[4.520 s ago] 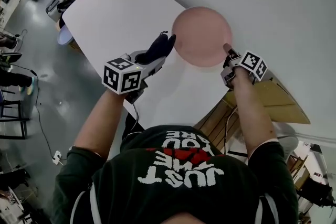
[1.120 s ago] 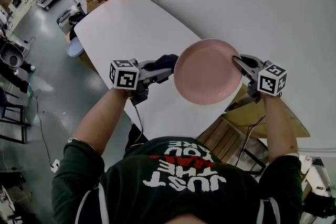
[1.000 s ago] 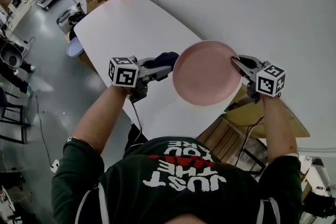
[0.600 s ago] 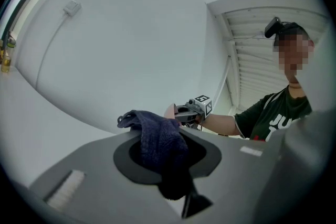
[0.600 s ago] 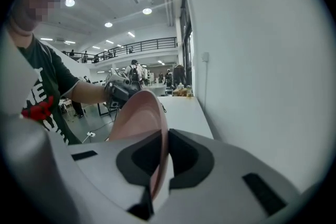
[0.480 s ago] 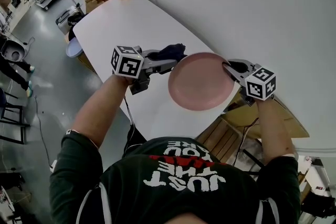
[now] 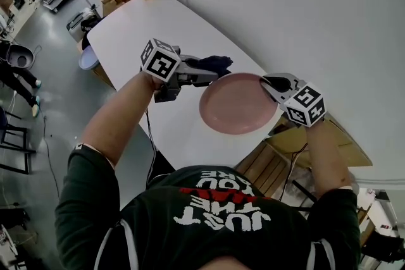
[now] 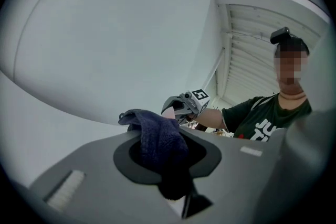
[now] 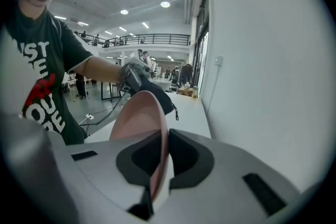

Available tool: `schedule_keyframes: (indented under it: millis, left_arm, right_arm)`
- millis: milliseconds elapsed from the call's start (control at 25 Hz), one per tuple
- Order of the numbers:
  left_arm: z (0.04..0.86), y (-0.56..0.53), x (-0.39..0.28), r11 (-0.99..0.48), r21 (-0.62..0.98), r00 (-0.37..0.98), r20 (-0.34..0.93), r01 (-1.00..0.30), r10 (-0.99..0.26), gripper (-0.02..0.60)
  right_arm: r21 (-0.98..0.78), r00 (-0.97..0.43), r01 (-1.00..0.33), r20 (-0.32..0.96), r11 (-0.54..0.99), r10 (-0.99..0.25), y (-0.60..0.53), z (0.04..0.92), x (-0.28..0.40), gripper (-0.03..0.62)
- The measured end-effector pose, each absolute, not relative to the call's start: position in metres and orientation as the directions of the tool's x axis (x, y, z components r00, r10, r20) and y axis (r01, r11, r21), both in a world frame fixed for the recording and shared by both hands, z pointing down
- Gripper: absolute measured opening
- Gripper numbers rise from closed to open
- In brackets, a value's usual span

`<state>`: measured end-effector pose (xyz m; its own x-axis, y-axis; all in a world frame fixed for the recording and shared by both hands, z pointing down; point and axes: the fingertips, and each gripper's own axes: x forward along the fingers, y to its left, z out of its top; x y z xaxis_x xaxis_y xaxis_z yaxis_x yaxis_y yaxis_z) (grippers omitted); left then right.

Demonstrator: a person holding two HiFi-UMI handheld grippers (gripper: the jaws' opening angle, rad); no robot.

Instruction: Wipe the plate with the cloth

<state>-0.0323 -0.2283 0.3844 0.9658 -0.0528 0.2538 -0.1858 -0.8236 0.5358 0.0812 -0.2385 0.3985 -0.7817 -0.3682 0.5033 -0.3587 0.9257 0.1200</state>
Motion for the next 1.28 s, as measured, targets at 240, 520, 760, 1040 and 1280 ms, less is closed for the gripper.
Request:
schedule_keyframes:
  millis: [240, 520, 760, 1040, 1280]
  left_arm:
    - [0.376, -0.223, -0.010, -0.815, 0.570, 0.968, 0.245, -0.103, 0.049, 0.084]
    - [0.372, -0.218, 0.024, -0.843, 0.532, 0.946, 0.309, -0.085, 0.099, 0.084]
    - [0.379, -0.221, 0.035, -0.867, 0.479, 0.926, 0.373, -0.141, 0.055, 0.084]
    - [0.332, -0.255, -0.027, -0.834, 0.476, 0.960, 0.155, -0.280, -0.234, 0.084]
    - [0.307, -0.257, -0.101, -0.758, 0.586, 0.889, -0.133, -0.286, -0.438, 0.084]
  right_arm:
    - [0.189, -0.766, -0.310, 0.531, 0.932, -0.362, -0.227, 0.407, 0.065, 0.017]
    - [0.202, -0.737, -0.306, 0.568, 0.930, -0.366, -0.224, 0.426, 0.045, 0.017]
    - [0.160, -0.740, -0.324, 0.571, 0.932, -0.355, -0.225, 0.436, 0.043, 0.017]
    - [-0.086, -0.802, -0.495, 0.428, 0.865, -0.416, -0.254, 0.424, 0.088, 0.017]
    - [-0.529, -0.864, -0.472, 0.119, 0.705, -0.489, -0.269, 0.408, 0.138, 0.017]
